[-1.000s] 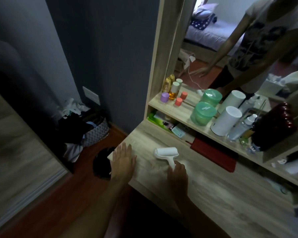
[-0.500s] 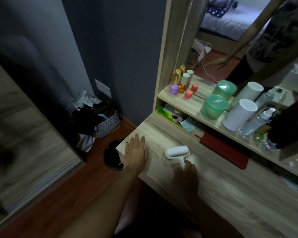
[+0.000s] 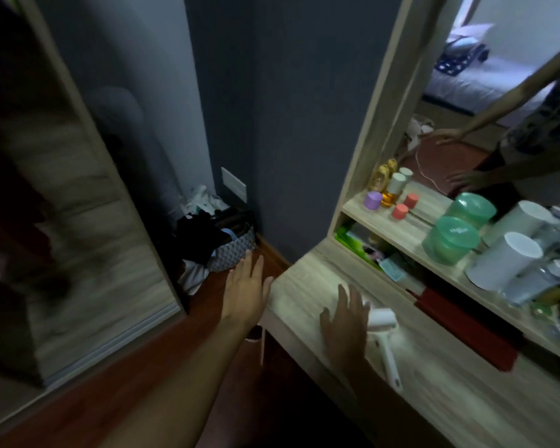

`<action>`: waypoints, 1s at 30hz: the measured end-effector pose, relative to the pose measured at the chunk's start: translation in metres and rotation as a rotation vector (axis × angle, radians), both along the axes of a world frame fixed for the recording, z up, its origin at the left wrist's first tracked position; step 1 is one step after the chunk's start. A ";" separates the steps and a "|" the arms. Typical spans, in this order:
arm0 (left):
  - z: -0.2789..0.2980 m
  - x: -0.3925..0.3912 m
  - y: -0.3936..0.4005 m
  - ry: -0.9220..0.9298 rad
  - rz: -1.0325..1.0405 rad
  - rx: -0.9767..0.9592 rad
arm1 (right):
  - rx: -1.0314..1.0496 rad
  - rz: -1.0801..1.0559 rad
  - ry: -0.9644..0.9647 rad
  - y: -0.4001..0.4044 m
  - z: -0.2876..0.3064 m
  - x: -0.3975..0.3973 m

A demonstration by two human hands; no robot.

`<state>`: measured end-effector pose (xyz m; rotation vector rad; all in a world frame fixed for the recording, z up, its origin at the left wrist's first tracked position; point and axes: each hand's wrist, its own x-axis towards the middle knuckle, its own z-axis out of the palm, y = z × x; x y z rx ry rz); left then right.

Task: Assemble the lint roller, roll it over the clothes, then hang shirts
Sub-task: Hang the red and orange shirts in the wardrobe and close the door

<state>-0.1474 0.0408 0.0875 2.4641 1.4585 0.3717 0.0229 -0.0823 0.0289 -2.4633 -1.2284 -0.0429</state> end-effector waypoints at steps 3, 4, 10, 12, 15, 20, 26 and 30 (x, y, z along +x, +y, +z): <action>0.012 -0.062 0.027 -0.003 0.087 0.086 | 0.015 0.169 0.007 0.056 0.014 -0.058; 0.017 -0.086 0.036 -0.012 0.125 0.111 | 0.022 0.224 0.012 0.073 0.019 -0.080; 0.050 -0.246 0.089 0.061 0.369 0.226 | 0.056 0.557 0.038 0.171 0.038 -0.228; 0.063 -0.300 0.103 0.088 0.414 0.245 | 0.099 0.657 0.081 0.204 0.050 -0.279; 0.087 -0.373 0.127 0.090 0.456 0.317 | 0.255 0.759 0.069 0.256 0.080 -0.349; 0.193 -0.455 0.176 0.071 0.461 0.532 | 0.512 0.944 0.041 0.334 0.182 -0.440; 0.360 -0.494 0.249 0.029 0.427 0.902 | 0.839 1.056 -0.003 0.414 0.363 -0.490; 0.445 -0.503 0.287 0.009 0.419 1.067 | 0.946 1.028 -0.051 0.459 0.474 -0.496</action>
